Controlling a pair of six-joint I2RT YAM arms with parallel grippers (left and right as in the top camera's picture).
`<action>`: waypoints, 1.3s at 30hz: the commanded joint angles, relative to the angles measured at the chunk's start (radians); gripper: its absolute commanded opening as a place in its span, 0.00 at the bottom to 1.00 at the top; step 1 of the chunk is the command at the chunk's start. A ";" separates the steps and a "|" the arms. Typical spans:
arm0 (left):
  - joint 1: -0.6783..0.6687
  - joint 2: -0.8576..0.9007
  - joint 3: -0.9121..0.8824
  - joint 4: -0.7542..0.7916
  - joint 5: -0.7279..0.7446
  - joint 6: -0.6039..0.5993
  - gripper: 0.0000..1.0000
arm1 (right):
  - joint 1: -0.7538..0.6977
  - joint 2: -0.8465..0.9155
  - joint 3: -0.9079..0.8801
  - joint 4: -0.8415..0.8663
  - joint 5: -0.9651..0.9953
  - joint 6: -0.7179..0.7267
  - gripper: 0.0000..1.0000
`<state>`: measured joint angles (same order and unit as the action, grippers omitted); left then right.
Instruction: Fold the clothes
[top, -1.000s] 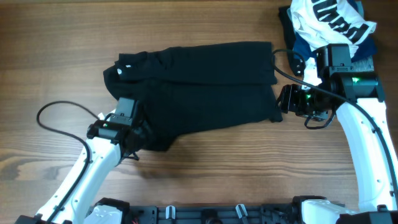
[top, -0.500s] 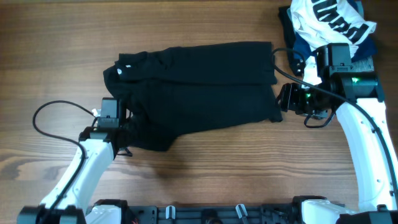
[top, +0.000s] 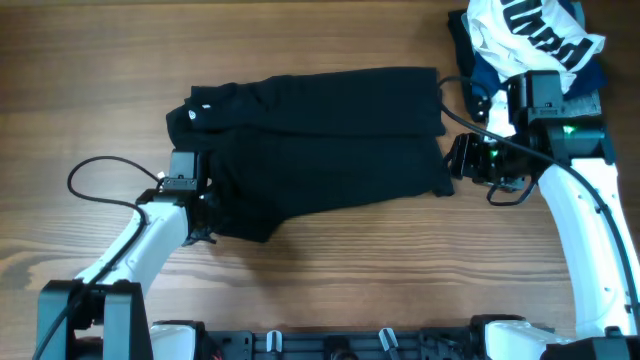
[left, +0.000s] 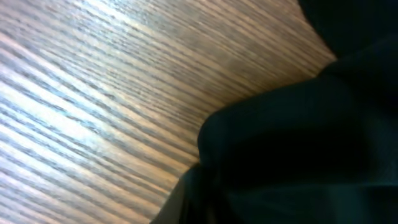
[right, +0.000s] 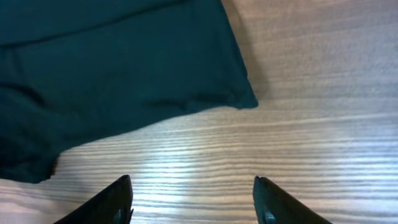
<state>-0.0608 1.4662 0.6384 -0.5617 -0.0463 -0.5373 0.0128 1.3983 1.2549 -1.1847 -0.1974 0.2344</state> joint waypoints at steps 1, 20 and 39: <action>0.008 0.021 0.012 -0.097 0.092 -0.032 0.04 | 0.006 -0.007 -0.059 0.017 0.018 0.039 0.61; 0.091 -0.323 0.234 -0.394 0.072 -0.030 0.04 | 0.006 0.101 -0.415 0.380 0.025 0.161 0.54; 0.162 -0.378 0.234 -0.376 0.023 -0.019 0.04 | 0.054 0.266 -0.446 0.476 -0.140 0.188 0.55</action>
<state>0.0937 1.1011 0.8513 -0.9413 -0.0021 -0.5587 0.0338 1.6363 0.8196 -0.6765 -0.2829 0.4084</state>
